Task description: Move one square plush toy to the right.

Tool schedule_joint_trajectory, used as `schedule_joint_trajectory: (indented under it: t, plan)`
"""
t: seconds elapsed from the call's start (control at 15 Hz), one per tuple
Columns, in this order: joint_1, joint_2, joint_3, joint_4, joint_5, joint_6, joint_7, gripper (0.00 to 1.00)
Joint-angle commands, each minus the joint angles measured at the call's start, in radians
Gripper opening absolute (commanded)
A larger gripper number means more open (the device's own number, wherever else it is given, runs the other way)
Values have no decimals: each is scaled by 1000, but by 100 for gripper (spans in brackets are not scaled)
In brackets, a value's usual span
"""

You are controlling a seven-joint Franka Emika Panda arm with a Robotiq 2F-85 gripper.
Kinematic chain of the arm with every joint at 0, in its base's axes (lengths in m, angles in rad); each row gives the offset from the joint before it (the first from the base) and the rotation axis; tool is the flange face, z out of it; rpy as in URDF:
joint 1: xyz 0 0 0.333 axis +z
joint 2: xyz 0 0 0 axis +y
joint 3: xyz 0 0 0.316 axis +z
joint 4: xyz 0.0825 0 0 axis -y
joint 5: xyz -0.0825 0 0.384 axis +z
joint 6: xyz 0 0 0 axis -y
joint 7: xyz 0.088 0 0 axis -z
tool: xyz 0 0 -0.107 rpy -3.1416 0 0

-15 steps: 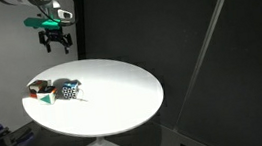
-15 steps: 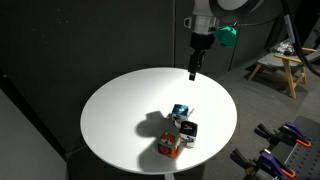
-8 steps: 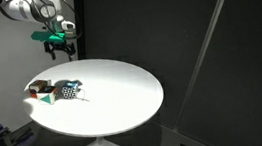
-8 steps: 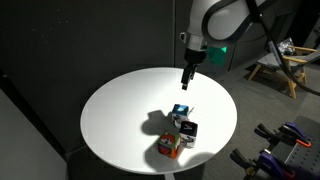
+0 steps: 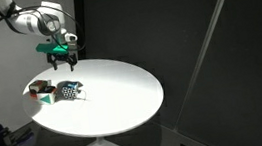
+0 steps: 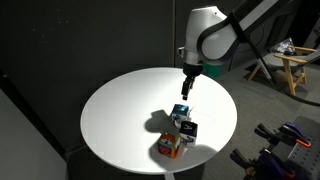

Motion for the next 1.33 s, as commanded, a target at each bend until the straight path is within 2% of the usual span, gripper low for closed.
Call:
schedule_joint_trajectory:
  t: [0.0,0.47,0.93,1.27]
  plan:
    - [-9,57,-3,47,-46,8,-21,100]
    - [-1,180,-14,135,-92,37,-7,100]
    - [3,311,-2,252,-72,17,-10,100]
    - [9,369,2,284,-73,8,-9,100]
